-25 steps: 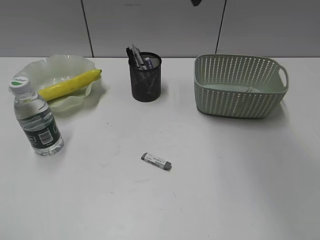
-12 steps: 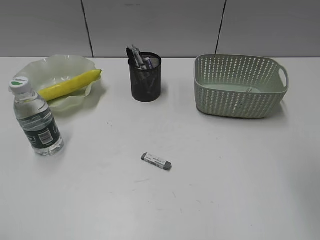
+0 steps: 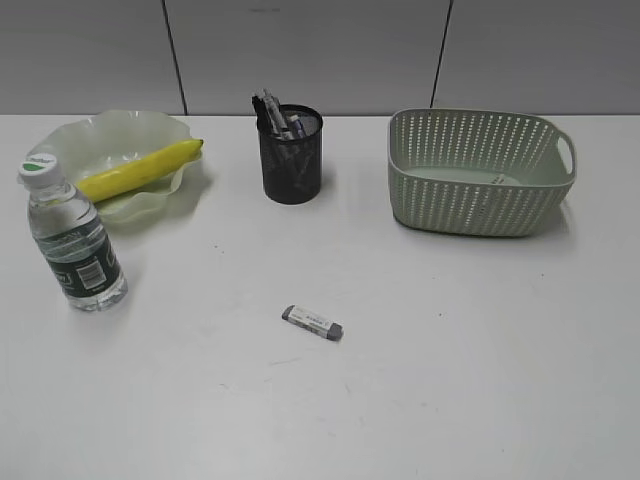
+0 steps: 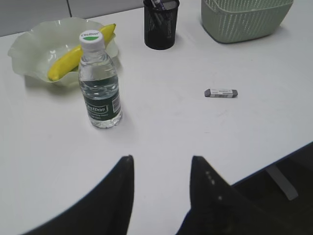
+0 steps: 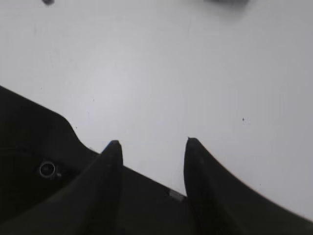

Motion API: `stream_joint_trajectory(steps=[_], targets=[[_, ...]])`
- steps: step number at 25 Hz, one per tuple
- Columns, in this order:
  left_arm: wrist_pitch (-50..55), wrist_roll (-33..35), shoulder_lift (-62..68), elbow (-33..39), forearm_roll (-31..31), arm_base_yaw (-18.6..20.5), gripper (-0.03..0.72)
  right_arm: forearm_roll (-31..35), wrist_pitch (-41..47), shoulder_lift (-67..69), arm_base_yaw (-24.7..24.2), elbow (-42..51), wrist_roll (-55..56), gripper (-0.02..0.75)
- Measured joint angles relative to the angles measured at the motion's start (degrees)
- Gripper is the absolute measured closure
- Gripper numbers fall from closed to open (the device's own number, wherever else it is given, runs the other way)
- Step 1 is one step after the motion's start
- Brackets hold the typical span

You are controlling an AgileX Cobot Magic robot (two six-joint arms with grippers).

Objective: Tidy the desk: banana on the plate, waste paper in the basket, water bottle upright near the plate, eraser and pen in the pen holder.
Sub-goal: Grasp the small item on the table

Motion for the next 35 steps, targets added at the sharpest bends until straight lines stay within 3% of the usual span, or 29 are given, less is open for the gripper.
stream_joint_trajectory(steps=[6, 12, 18, 24, 27, 32, 35], targets=[[-11.12, 0.00, 9.97, -2.72, -2.49, 0.00, 0.398, -0.11, -4.51, -17.05, 0.00, 6.64, -0.08, 0.398], [-21.66, 0.00, 35.99, -6.06, -10.21, 0.00, 0.398, -0.06, -6.40, -23.23, 0.00, 7.66, -0.07, 0.398], [-24.68, -1.18, 64.00, -17.21, -17.99, 0.00, 0.398, -0.08, -6.45, -23.30, 0.00, 7.66, -0.07, 0.398], [-19.63, -16.32, 84.28, -31.88, -20.59, 0.00, 0.396, -0.08, -6.48, -23.30, 0.00, 7.66, -0.07, 0.398], [-15.99, -23.29, 91.86, -37.32, -20.70, 0.00, 0.348, -0.08, -6.52, -23.30, 0.00, 7.66, -0.07, 0.398], [-10.71, -33.81, 101.01, -40.45, -22.31, -0.67, 0.218, -0.08, -6.58, -23.30, 0.00, 7.66, -0.13, 0.398], [-10.88, -39.56, 103.68, -40.50, -23.06, -2.62, 0.197, -0.08, -6.58, -23.30, 0.00, 7.66, -0.21, 0.398]])
